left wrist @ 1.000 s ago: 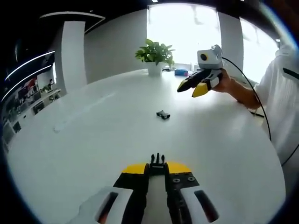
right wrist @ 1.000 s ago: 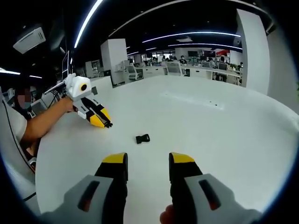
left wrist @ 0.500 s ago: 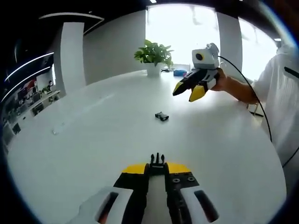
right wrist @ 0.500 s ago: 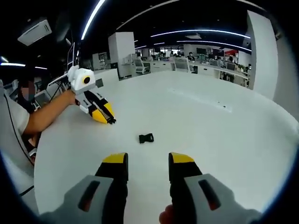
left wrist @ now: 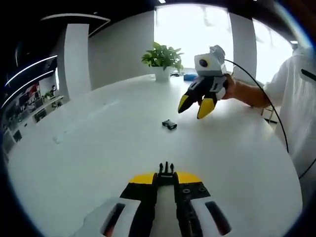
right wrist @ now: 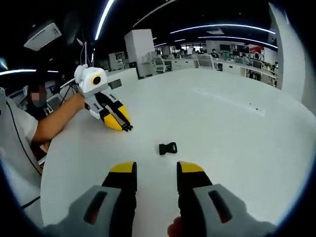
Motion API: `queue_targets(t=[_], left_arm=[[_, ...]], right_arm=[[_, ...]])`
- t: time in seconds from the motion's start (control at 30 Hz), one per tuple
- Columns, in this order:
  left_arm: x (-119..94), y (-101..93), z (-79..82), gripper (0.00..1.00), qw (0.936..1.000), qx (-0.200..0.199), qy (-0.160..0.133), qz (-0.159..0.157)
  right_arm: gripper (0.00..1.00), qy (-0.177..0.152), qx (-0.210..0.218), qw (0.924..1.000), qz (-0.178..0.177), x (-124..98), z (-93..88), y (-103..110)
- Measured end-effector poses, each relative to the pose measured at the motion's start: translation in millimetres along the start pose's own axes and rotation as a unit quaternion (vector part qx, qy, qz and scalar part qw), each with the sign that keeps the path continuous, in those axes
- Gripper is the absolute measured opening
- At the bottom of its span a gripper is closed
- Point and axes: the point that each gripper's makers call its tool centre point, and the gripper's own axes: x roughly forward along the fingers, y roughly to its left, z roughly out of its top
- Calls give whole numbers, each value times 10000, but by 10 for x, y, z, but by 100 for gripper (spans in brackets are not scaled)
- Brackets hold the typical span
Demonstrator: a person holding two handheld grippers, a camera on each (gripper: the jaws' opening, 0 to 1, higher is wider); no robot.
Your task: Snap the two parts of the plastic buckle together until the buckle closes and remains connected.
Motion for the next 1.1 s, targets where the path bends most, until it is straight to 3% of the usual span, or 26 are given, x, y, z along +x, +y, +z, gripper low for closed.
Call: queue_targets(t=[1.1], left_arm=[[-10, -32, 44, 12, 10000, 59, -13, -26]], right_arm=[[27, 157, -133, 9996, 200, 256, 53, 224]])
